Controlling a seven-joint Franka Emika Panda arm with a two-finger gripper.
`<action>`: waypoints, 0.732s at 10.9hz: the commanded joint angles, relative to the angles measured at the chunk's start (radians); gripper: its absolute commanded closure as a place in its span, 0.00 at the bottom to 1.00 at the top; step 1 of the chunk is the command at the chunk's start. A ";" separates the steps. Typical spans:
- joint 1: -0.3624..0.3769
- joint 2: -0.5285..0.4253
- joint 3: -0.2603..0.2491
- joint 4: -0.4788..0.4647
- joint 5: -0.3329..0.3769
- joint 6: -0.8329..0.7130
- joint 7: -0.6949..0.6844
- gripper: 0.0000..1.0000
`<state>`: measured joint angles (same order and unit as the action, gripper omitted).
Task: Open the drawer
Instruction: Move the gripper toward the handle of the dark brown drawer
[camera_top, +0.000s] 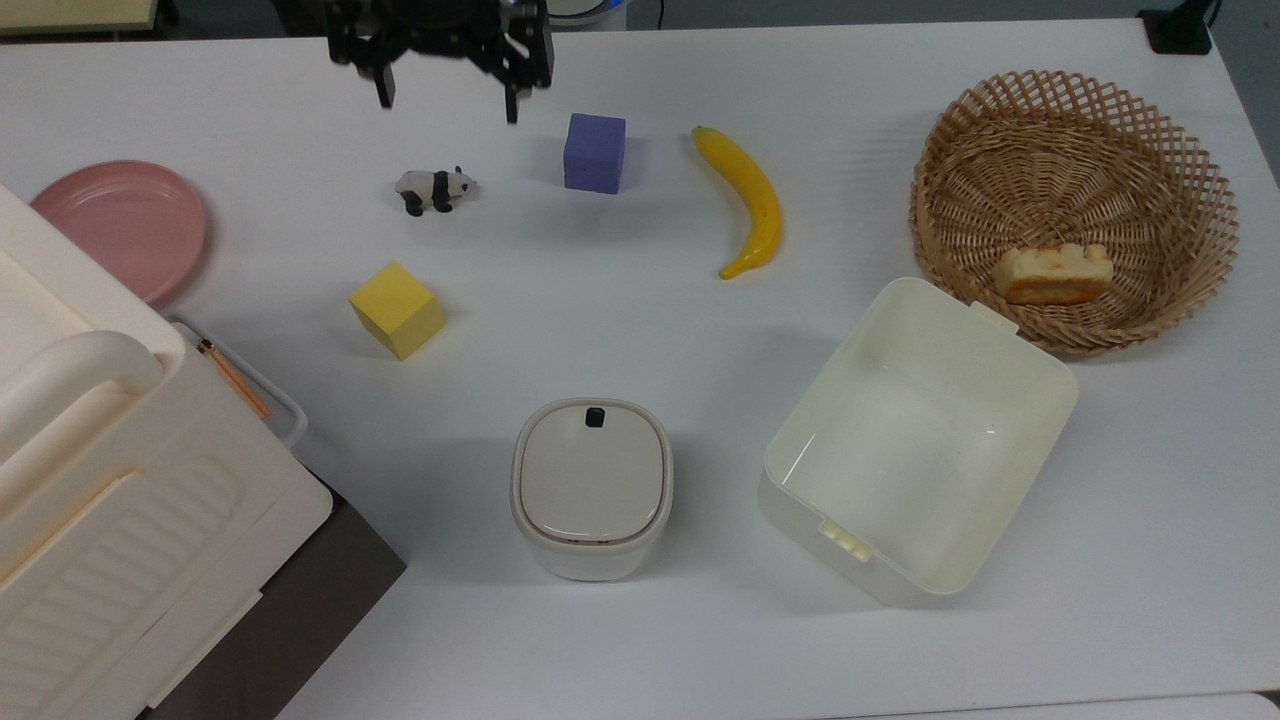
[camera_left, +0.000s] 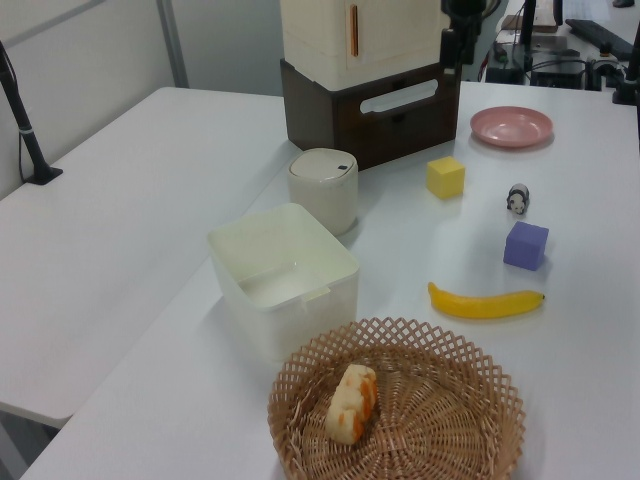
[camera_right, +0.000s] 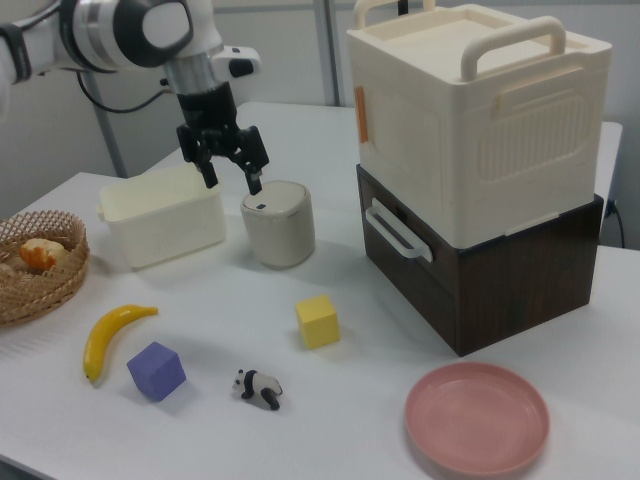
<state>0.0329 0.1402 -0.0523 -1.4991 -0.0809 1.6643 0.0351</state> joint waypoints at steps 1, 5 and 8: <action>-0.001 0.050 -0.009 0.000 -0.062 0.127 -0.147 0.00; -0.053 0.117 -0.011 0.005 -0.069 0.326 -0.674 0.00; -0.091 0.182 -0.011 0.000 -0.141 0.529 -0.701 0.00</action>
<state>-0.0390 0.2771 -0.0600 -1.5000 -0.1592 2.0895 -0.6271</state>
